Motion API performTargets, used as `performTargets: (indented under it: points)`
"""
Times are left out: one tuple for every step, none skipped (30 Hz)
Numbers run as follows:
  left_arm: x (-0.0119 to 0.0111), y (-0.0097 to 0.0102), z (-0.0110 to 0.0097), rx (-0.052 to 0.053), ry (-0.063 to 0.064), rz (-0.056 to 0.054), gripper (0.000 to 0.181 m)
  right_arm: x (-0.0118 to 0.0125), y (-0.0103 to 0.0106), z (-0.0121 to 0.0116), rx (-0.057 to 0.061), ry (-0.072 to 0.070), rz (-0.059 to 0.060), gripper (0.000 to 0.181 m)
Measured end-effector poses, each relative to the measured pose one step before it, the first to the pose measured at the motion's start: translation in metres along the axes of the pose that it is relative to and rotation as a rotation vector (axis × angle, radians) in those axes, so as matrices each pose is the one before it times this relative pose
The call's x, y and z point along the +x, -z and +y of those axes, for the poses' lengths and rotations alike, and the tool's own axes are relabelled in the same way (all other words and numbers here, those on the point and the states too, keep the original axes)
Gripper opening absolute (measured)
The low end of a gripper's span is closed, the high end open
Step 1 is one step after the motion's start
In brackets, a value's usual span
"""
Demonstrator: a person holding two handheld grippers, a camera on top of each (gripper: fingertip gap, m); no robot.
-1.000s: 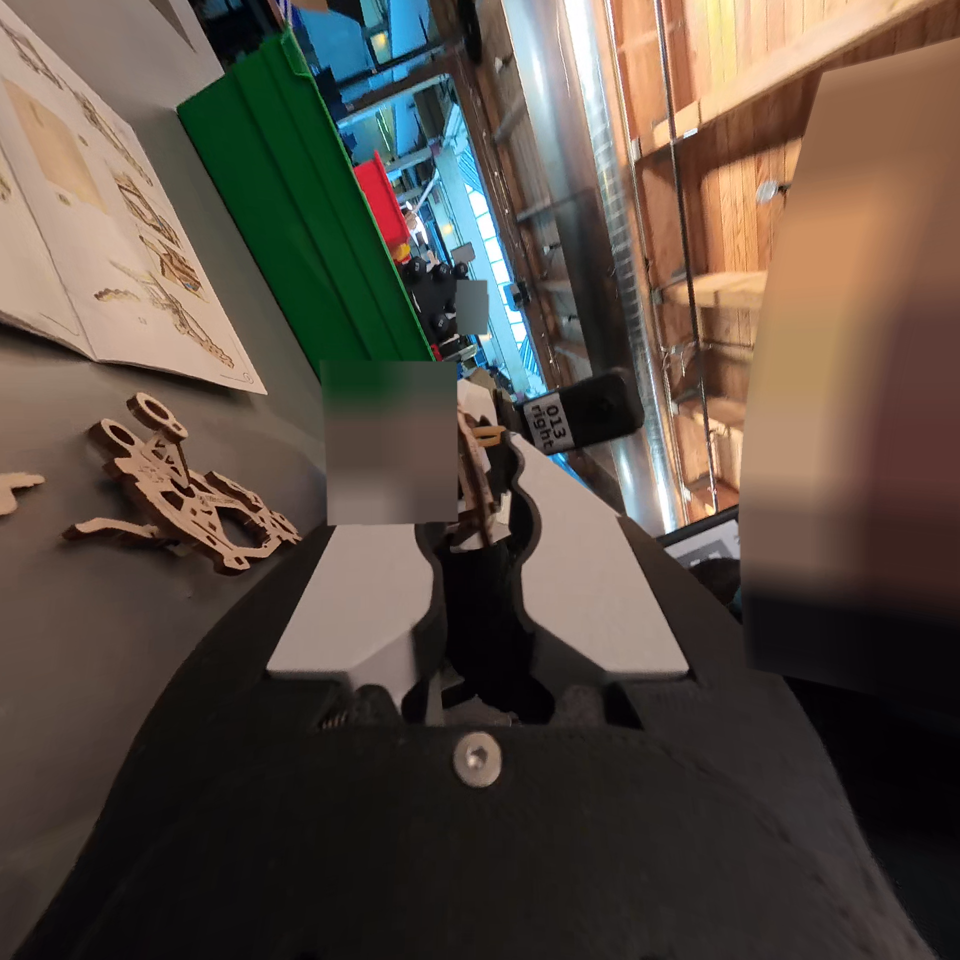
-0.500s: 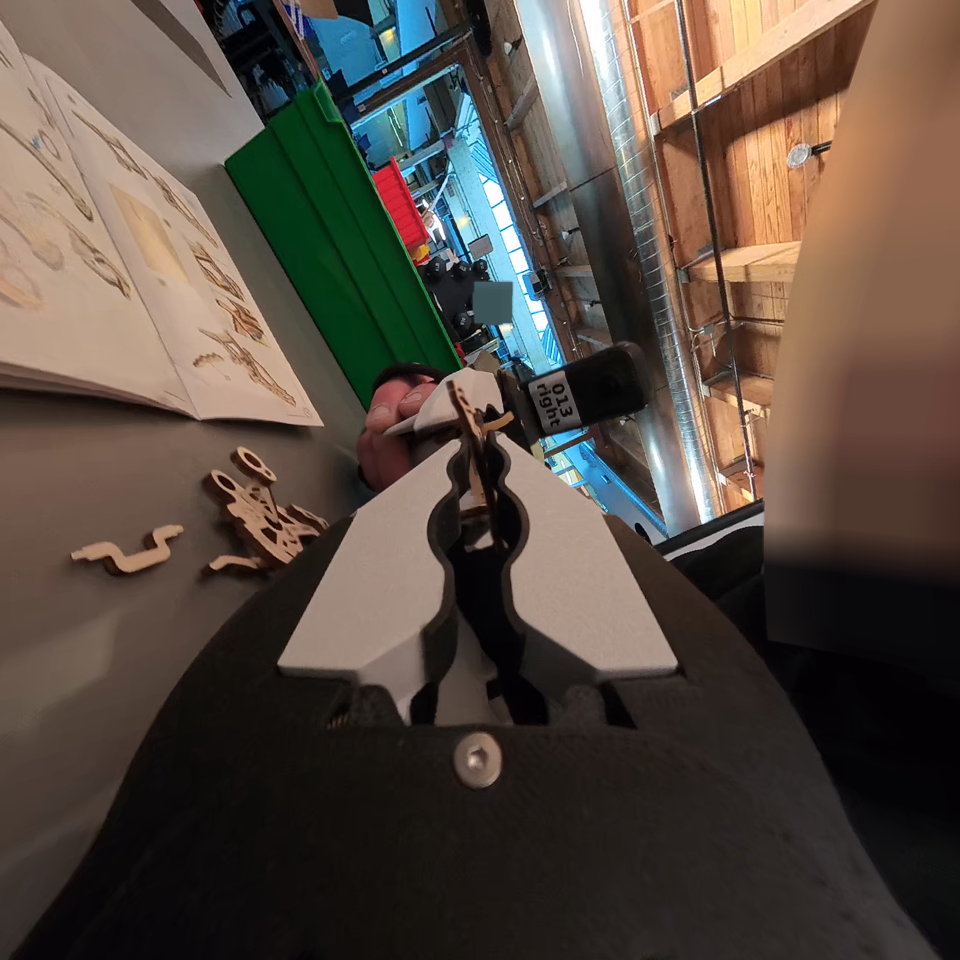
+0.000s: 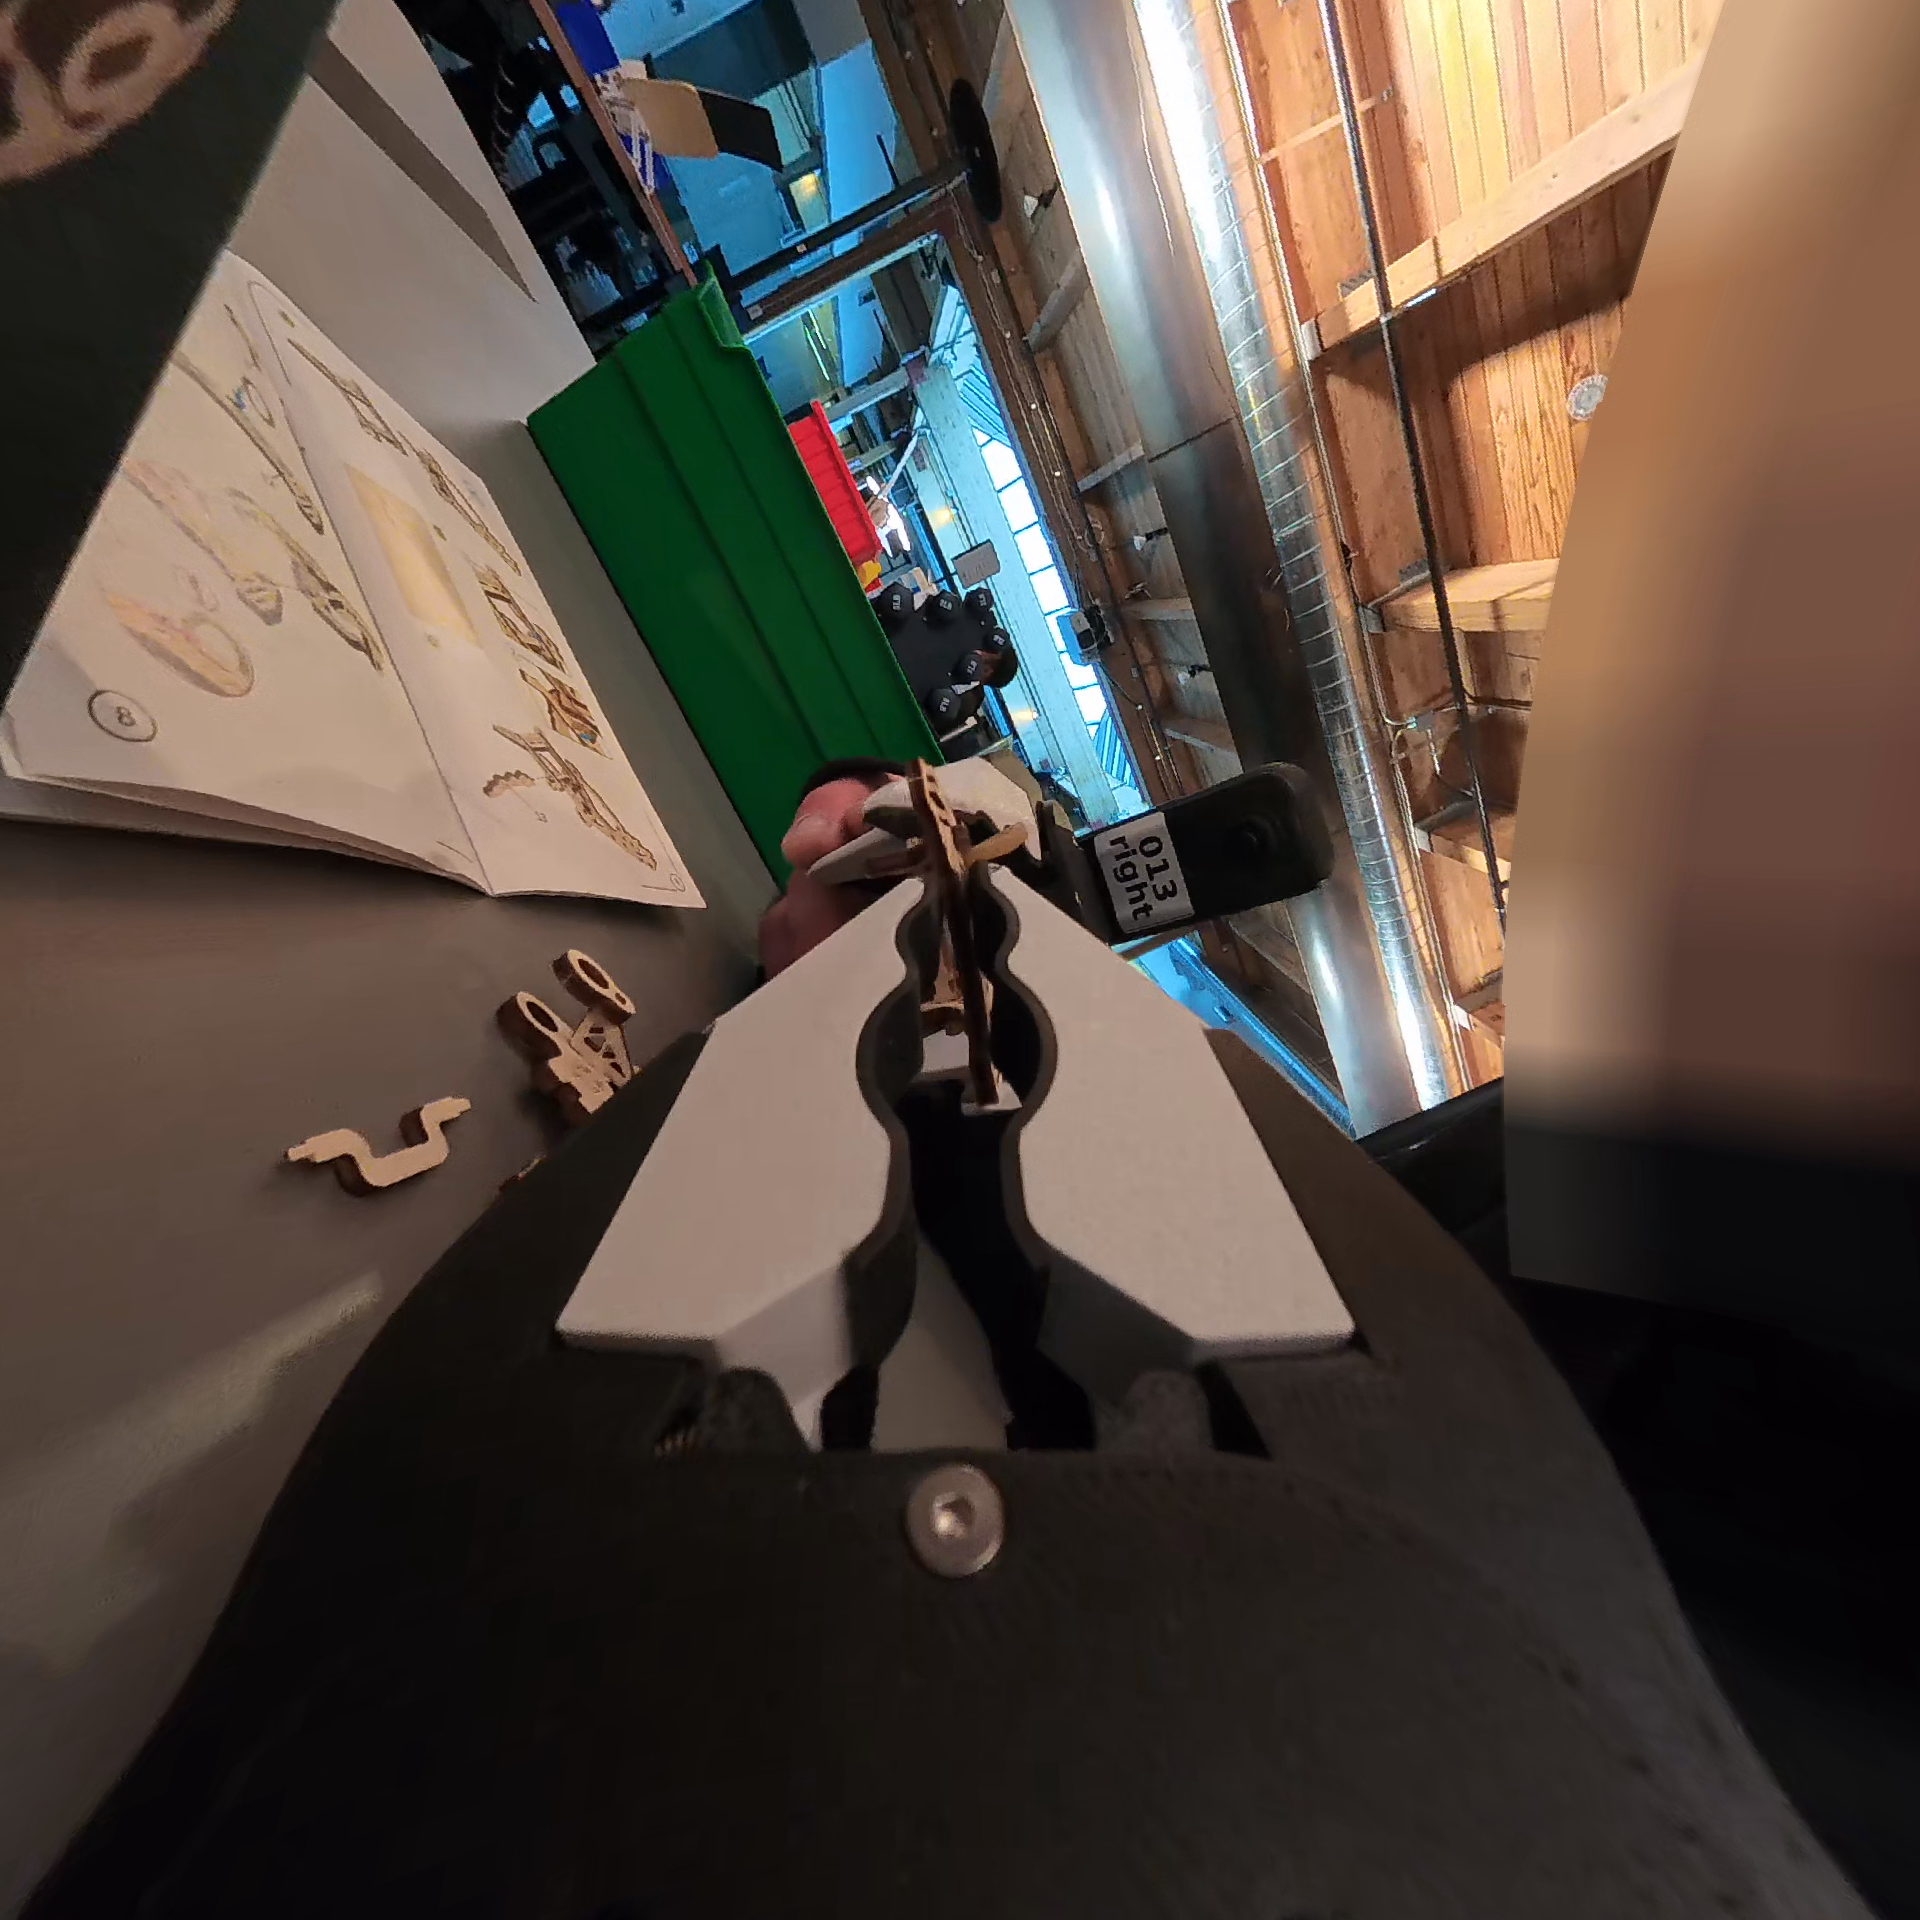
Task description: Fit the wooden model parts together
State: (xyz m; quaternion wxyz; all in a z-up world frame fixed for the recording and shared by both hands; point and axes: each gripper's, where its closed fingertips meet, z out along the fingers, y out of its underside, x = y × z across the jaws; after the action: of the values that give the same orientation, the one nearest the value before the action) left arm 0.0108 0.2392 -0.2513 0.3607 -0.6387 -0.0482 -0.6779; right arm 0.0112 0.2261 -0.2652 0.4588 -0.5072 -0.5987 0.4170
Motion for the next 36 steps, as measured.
performTargets:
  points:
    - [-0.00012,0.00028,-0.00004,0.0005,0.0042,0.0020,0.003,0.00084,0.00044,-0.00014,0.0022,-0.0004,0.0051,0.056]
    - [-0.00101,0.00060,-0.00069,0.0056,0.0026,-0.0055,0.003,0.00017,0.00023,-0.00021,0.0013,0.0002,0.0012,0.056]
    - [-0.00078,0.00045,-0.00086,0.0068,-0.0013,-0.0057,0.003,0.00019,0.00018,0.00015,-0.0001,0.0010,0.0011,0.056]
    - [-0.00027,0.00008,0.00006,0.0012,-0.0015,-0.0020,0.003,0.00003,0.00016,0.00025,-0.0013,0.0025,0.0020,0.056]
    - [-0.00031,-0.00012,0.00020,-0.0009,-0.0014,-0.0023,0.003,0.00002,0.00014,0.00051,-0.0028,0.0042,0.0018,0.057]
    - [-0.00066,0.00000,-0.00007,0.0016,-0.0012,-0.0047,0.003,-0.00001,0.00025,0.00054,-0.0030,0.0042,0.0023,0.057]
    - [-0.00035,0.00007,-0.00011,0.0012,-0.0002,-0.0020,0.003,0.00043,0.00036,0.00033,-0.0014,0.0023,0.0036,0.057]
    - [-0.00003,-0.00024,0.00033,-0.0027,0.0018,0.0012,0.003,0.00031,0.00058,0.00013,0.0000,0.0004,0.0023,0.056]
    - [-0.00026,-0.00005,-0.00005,0.0001,0.0007,-0.0013,0.003,0.00043,0.00058,0.00016,0.0001,-0.0004,0.0020,0.056]
    - [-0.00029,0.00015,-0.00043,0.0029,-0.0005,-0.0022,0.003,0.00054,0.00067,0.00017,0.0002,-0.0003,0.0029,0.056]
    - [-0.00013,0.00000,0.00005,-0.0003,0.0006,0.0004,0.003,0.00054,0.00066,0.00000,0.0007,-0.0008,0.0029,0.056]
    - [0.00000,-0.00014,0.00024,-0.0019,0.0004,0.0003,0.003,0.00054,0.00086,-0.00010,0.0020,-0.0015,0.0027,0.057]
    - [-0.00039,0.00000,-0.00003,0.0007,-0.0006,-0.0028,0.002,0.00054,0.00068,-0.00029,0.0032,-0.0020,0.0029,0.057]
    - [-0.00034,0.00008,-0.00008,0.0010,-0.0003,-0.0018,0.003,0.00044,0.00064,-0.00021,0.0023,-0.0014,0.0025,0.057]
    - [0.00002,-0.00001,-0.00003,0.0002,0.0001,0.0001,0.003,0.00014,0.00038,-0.00007,0.0005,-0.0009,0.0007,0.057]
    - [-0.00015,0.00002,0.00008,-0.0006,0.0007,0.0002,0.003,0.00001,0.00029,0.00007,0.0001,-0.0006,-0.0003,0.057]
    - [-0.00018,0.00004,-0.00013,0.0008,0.0004,-0.0008,0.003,-0.00001,0.00020,-0.00011,0.0013,-0.0002,0.0001,0.057]
    - [-0.00025,0.00005,-0.00030,0.0011,0.0005,-0.0010,0.003,0.00006,0.00021,-0.00023,0.0015,-0.0004,-0.0001,0.056]
    - [-0.00029,-0.00009,-0.00013,0.0007,0.0006,-0.0014,0.003,0.00005,0.00014,-0.00018,0.0011,-0.0010,-0.0006,0.056]
    - [-0.00023,-0.00003,-0.00007,0.0005,-0.0005,-0.0014,0.003,0.00005,0.00013,-0.00005,0.0009,-0.0008,-0.0006,0.055]
    - [-0.00015,-0.00008,0.00009,-0.0008,-0.0003,-0.0007,0.002,-0.00010,0.00026,-0.00001,0.0004,0.0001,0.0000,0.055]
    - [-0.00009,-0.00003,0.00016,-0.0007,-0.0002,-0.0006,0.002,0.00002,0.00018,0.00017,-0.0011,0.0008,0.0004,0.055]
    - [-0.00016,-0.00012,0.00002,-0.0002,-0.0003,-0.0008,0.002,-0.00006,0.00018,0.00031,-0.0016,0.0014,0.0004,0.055]
    - [-0.00016,0.00004,-0.00014,0.0006,-0.0003,-0.0009,0.002,0.00005,0.00024,0.00011,-0.0006,0.0012,0.0005,0.055]
    - [-0.00016,0.00005,-0.00016,0.0013,-0.0001,-0.0013,0.003,0.00010,0.00029,0.00006,0.0000,0.0003,0.0006,0.055]
    - [-0.00024,-0.00004,-0.00003,0.0000,0.0001,-0.0008,0.002,0.00014,0.00031,-0.00005,0.0011,-0.0005,0.0006,0.055]
    - [-0.00010,-0.00007,0.00007,-0.0004,-0.0005,-0.0012,0.002,0.00011,0.00023,-0.00017,0.0012,-0.0012,-0.0001,0.055]
    - [-0.00019,0.00000,0.00000,0.0000,-0.0005,-0.0011,0.002,0.00021,0.00013,-0.00005,0.0009,-0.0014,0.0001,0.055]
    - [-0.00002,-0.00007,-0.00011,0.0003,0.0004,-0.0001,0.002,0.00021,0.00016,-0.00014,0.0008,-0.0010,0.0006,0.055]
    - [-0.00029,0.00009,-0.00024,0.0015,0.0009,-0.0011,0.002,0.00015,0.00013,-0.00007,0.0009,-0.0004,0.0006,0.055]
    - [-0.00025,0.00014,-0.00020,0.0014,0.0007,-0.0016,0.002,0.00027,0.00010,0.00003,0.0000,0.0000,0.0013,0.055]
    - [-0.00016,-0.00011,0.00004,-0.0004,-0.0002,-0.0008,0.002,0.00033,0.00015,0.00013,-0.0007,0.0001,0.0016,0.055]
    - [-0.00022,-0.00007,0.00008,-0.0002,-0.0007,-0.0013,0.002,0.00028,0.00016,0.00001,0.0004,-0.0008,0.0011,0.055]
    - [-0.00033,0.00005,-0.00039,0.0022,-0.0005,-0.0029,0.002,0.00039,0.00027,-0.00025,0.0020,-0.0018,0.0016,0.055]
    - [-0.00044,0.00012,-0.00028,0.0025,0.0000,-0.0029,0.002,0.00058,0.00038,-0.00006,0.0016,-0.0013,0.0021,0.055]
    - [-0.00024,0.00006,-0.00009,0.0005,0.0004,-0.0011,0.002,0.00063,0.00036,0.00006,0.0004,-0.0001,0.0032,0.055]
